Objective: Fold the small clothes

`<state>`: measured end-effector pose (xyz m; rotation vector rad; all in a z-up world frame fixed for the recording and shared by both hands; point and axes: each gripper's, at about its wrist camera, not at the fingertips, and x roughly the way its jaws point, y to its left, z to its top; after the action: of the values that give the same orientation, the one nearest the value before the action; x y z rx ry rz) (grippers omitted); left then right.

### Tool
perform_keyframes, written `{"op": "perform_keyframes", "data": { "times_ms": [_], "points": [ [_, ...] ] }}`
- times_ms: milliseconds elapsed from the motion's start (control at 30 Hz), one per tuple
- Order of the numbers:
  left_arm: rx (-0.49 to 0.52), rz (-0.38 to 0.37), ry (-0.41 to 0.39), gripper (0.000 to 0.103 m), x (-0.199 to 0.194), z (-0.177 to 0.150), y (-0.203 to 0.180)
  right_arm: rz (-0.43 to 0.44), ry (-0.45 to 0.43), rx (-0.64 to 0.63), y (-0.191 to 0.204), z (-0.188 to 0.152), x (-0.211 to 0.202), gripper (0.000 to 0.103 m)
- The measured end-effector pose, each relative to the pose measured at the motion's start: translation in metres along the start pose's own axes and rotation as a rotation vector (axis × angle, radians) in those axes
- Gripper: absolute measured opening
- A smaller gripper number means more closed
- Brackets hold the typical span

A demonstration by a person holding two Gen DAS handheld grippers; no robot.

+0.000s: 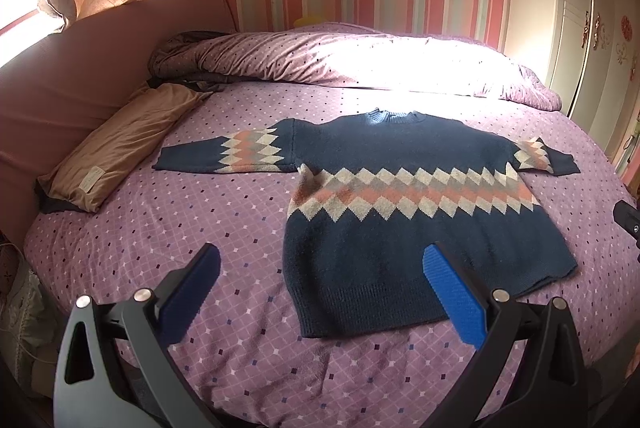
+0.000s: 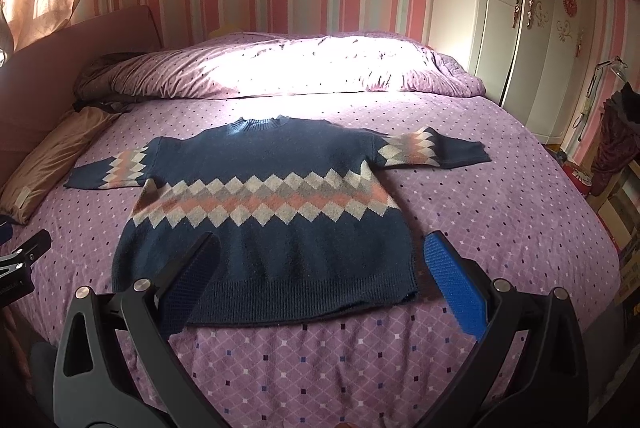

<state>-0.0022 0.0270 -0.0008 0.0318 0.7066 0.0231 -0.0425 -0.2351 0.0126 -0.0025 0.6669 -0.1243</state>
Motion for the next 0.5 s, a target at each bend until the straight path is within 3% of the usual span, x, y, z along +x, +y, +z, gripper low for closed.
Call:
{"op": "perform_keyframes", "data": {
  "times_ms": [500],
  "points": [
    [0.003,-0.008,0.005,0.102,0.0006,0.0075,-0.0046,-0.009,0.008,-0.010,-0.0020,0.0069,-0.0024,0.100]
  ]
}}
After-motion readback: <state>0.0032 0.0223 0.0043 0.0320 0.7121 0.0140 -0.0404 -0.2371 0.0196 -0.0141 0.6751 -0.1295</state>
